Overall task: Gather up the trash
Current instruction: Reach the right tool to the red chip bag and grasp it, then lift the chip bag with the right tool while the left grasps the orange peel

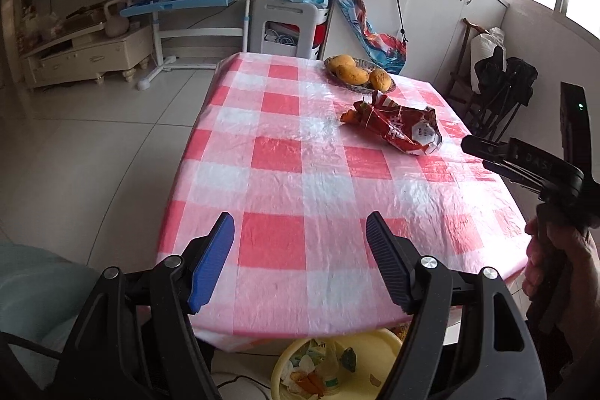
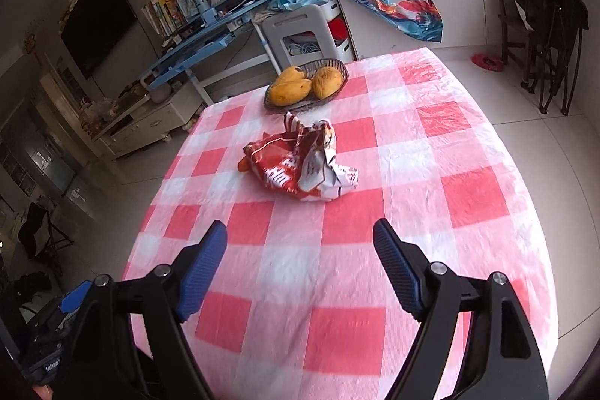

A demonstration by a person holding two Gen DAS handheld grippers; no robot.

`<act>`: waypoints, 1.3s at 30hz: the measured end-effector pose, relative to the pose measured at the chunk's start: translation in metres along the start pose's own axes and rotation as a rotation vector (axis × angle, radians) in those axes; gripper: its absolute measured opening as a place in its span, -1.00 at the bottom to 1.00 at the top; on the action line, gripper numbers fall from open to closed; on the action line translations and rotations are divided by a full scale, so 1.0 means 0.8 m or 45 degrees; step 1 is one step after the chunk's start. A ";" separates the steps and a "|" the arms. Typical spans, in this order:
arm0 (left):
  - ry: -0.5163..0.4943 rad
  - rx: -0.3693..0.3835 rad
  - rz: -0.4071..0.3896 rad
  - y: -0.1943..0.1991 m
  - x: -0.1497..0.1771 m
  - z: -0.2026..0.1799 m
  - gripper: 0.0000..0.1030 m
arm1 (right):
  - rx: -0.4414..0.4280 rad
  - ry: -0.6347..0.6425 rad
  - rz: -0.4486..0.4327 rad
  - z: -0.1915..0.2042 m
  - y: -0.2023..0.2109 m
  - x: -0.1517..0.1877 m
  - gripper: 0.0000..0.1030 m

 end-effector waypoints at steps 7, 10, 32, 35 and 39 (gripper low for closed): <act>-0.028 -0.015 0.053 -0.064 -0.038 -0.003 0.36 | 0.020 -0.032 0.061 -0.016 -0.081 -0.040 0.49; -0.034 -0.032 0.074 -0.089 -0.046 -0.001 0.35 | -0.098 -0.027 0.121 -0.015 -0.103 -0.045 -0.62; -0.522 -0.042 0.161 -0.284 -0.165 -0.126 0.27 | -0.486 -0.582 -0.082 -0.115 -0.005 -0.097 -0.78; -0.519 -0.003 0.204 -0.298 -0.158 -0.123 -0.22 | -0.495 -0.577 -0.072 -0.112 -0.008 -0.100 -0.78; -0.480 0.020 0.182 -0.287 -0.150 -0.120 -0.67 | -0.498 -0.540 -0.054 -0.105 -0.009 -0.099 -0.78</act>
Point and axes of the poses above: each gripper's, at about its wrist camera, not at the fingertips, and y roughly against the way its jaws point, z to its left, x to its underside, the point moved 5 cm from there along -y, roughly the way its jaws point, and after that the axes turned 3 degrees about -y, right-handed, at the moved point
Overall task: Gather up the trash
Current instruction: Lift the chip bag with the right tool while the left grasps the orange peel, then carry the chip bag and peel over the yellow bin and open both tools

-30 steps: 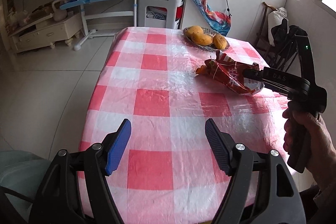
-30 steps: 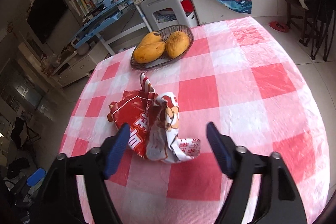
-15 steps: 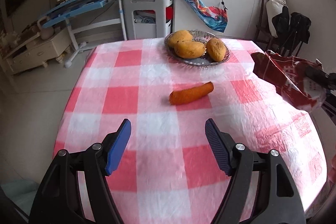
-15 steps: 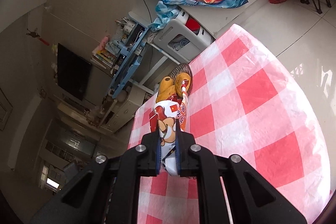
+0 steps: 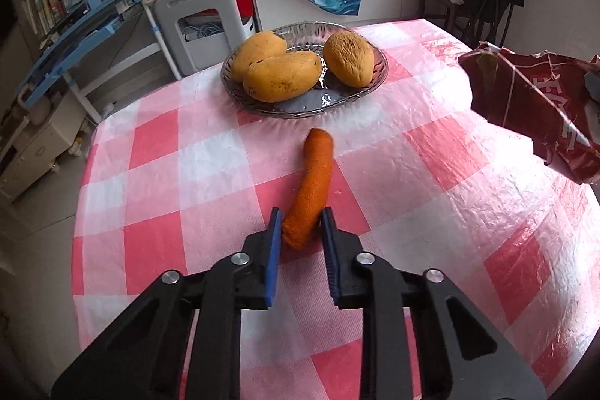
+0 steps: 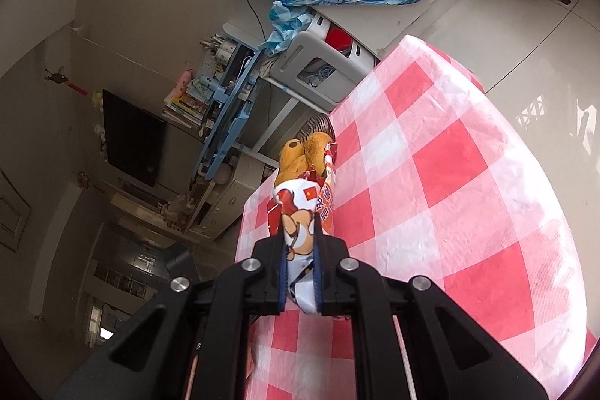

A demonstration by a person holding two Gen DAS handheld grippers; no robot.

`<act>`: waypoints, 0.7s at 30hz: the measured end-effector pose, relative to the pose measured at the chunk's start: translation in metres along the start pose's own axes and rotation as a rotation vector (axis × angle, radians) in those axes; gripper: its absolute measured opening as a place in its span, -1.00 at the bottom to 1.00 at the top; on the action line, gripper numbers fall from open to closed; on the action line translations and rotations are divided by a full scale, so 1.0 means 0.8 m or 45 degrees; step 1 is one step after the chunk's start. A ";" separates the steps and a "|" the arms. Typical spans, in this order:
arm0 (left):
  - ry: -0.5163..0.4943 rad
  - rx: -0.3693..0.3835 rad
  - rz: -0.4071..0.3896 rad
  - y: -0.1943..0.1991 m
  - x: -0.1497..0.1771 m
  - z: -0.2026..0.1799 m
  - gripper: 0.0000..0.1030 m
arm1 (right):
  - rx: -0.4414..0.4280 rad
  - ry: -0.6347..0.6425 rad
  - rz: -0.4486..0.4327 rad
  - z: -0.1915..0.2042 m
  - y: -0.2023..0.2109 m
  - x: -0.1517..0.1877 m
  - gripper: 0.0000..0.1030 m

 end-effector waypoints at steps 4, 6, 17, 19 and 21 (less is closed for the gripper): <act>0.133 0.077 -0.029 0.034 0.028 0.002 -0.69 | 0.020 0.063 0.023 0.007 -0.002 0.009 -0.78; 0.199 0.111 -0.041 0.062 0.050 0.005 -0.69 | 0.027 0.111 0.035 0.015 -0.002 0.014 -0.78; 0.559 0.133 -0.088 0.226 0.205 0.041 -0.69 | -0.015 0.307 0.077 0.085 0.030 0.114 -0.78; 0.561 0.119 -0.085 0.248 0.236 0.040 -0.69 | -0.007 0.345 0.107 0.091 0.042 0.152 -0.78; 0.579 0.120 -0.074 0.263 0.262 0.039 -0.69 | 0.035 0.409 0.159 0.094 0.051 0.199 -0.78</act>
Point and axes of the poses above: each gripper's, at about its wrist camera, not at the fingertips, and y roughly against the way its jaws point, z to its left, x to its underside, the point moved 5 cm from there along -y, roughly the way its jaws point, and after that the axes turned 3 degrees about -y, right-handed, at the moved point
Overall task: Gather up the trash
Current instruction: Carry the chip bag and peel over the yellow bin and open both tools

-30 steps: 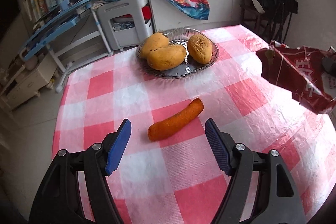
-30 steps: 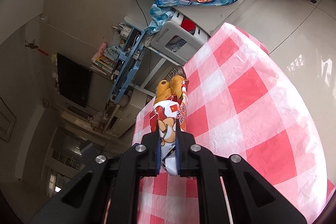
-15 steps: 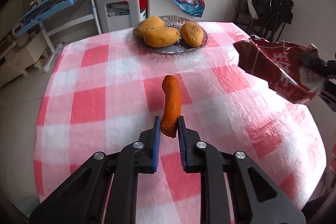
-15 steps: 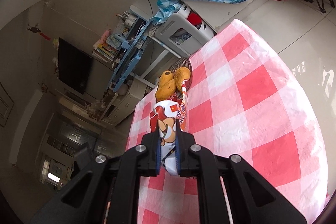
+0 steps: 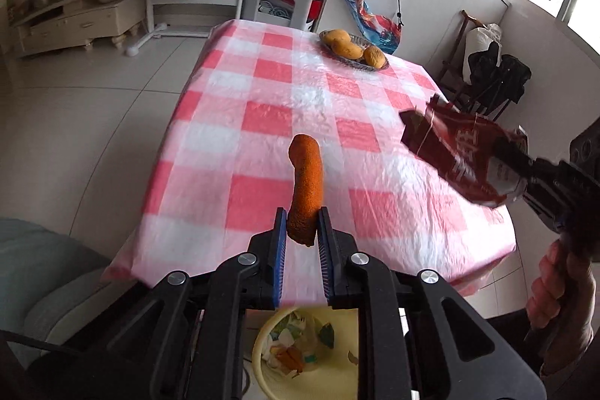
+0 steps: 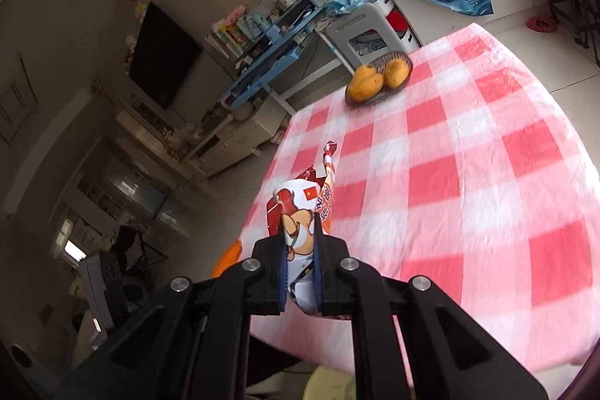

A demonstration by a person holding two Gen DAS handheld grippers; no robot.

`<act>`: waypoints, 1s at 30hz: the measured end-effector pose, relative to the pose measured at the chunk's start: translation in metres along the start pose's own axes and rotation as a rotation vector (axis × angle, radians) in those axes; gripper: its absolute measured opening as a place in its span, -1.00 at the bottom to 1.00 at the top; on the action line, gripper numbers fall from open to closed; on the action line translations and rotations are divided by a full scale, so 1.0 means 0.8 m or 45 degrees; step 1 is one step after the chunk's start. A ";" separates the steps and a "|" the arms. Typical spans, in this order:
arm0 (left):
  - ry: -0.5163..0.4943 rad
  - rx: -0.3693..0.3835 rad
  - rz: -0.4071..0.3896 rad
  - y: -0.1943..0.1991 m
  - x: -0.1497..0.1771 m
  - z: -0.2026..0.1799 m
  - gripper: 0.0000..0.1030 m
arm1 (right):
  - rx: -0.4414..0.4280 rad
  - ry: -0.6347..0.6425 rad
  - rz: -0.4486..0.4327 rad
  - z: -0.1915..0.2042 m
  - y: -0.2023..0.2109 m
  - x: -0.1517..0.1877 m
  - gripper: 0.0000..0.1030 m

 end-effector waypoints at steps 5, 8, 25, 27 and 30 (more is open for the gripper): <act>0.036 0.015 0.039 0.028 0.053 0.013 -0.69 | 0.129 0.133 0.177 0.019 0.002 0.103 -0.78; 0.028 0.021 0.082 0.029 0.077 0.007 -0.69 | 0.186 0.154 0.262 0.015 0.000 0.141 -0.78; -0.046 -0.017 0.285 -0.005 0.158 -0.023 -0.69 | 0.446 0.315 0.608 -0.003 -0.052 0.219 -0.73; -0.040 -0.021 0.316 -0.014 0.161 -0.022 -0.69 | 0.484 0.290 0.598 -0.010 -0.052 0.218 -0.63; -0.059 -0.015 0.372 -0.026 0.169 -0.026 -0.69 | 0.514 0.257 0.534 -0.016 -0.039 0.211 -0.09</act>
Point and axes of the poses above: each gripper's, at about its wrist camera, not at the fingertips, and y roughly against the way its jaws point, z to its left, x to its underside, the point moved 5 cm from there along -y, roughly the way its jaws point, and after that the axes turned 3 degrees about -y, right-handed, at the moved point
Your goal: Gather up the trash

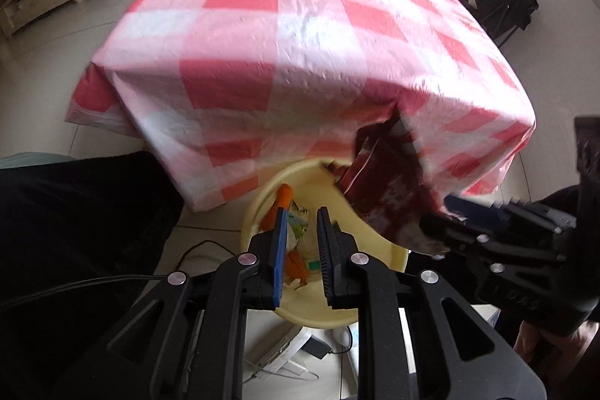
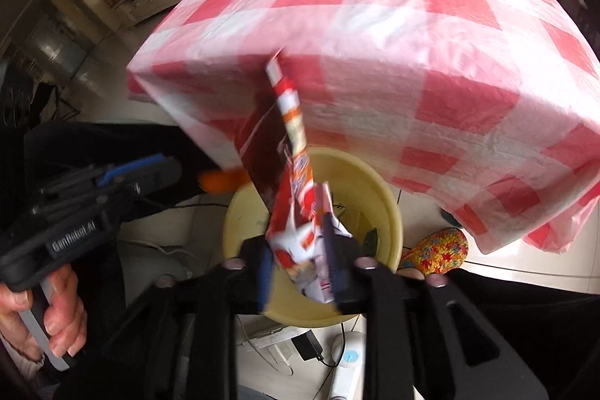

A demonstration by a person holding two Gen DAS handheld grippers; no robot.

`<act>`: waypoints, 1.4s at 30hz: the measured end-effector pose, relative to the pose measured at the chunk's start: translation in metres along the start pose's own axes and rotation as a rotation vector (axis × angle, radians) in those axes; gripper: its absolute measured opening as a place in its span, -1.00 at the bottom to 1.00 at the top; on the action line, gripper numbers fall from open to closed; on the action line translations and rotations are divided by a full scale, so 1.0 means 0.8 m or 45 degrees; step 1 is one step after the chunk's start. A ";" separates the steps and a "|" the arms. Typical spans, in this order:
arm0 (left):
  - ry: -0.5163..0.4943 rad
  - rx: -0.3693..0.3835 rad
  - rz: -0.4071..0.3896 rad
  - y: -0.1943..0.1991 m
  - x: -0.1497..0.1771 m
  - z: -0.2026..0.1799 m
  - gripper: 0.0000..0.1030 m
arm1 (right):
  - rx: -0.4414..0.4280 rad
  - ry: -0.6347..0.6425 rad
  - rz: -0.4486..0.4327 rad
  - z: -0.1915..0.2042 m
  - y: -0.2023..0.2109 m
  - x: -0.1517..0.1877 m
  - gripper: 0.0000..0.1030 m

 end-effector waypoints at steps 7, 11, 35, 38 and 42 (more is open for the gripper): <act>-0.033 -0.020 -0.028 0.002 -0.002 -0.006 -0.13 | -0.018 -0.116 -0.288 -0.016 0.045 -0.021 0.22; -0.014 -0.068 -0.192 0.028 -0.013 -0.004 0.19 | 0.009 -0.166 -0.466 -0.024 0.072 -0.032 0.44; -0.091 -0.319 -0.679 0.134 -0.058 0.003 0.86 | 0.272 -0.045 -0.805 -0.013 0.118 -0.052 0.79; -0.103 -0.321 -0.676 0.131 -0.055 0.001 0.86 | 0.284 -0.054 -0.802 -0.019 0.118 -0.050 0.79; -0.095 -0.318 -0.670 0.130 -0.055 0.002 0.86 | 0.292 -0.079 -0.800 -0.026 0.120 -0.050 0.80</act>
Point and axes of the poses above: each gripper's, at about its wrist camera, not at the fingertips, and y roughly against the way its jaws point, z to its left, x to its underside, the point moved 5 cm from there along -y, roughly the way its jaws point, and after that the axes turned 3 degrees about -y, right-handed, at the moved point
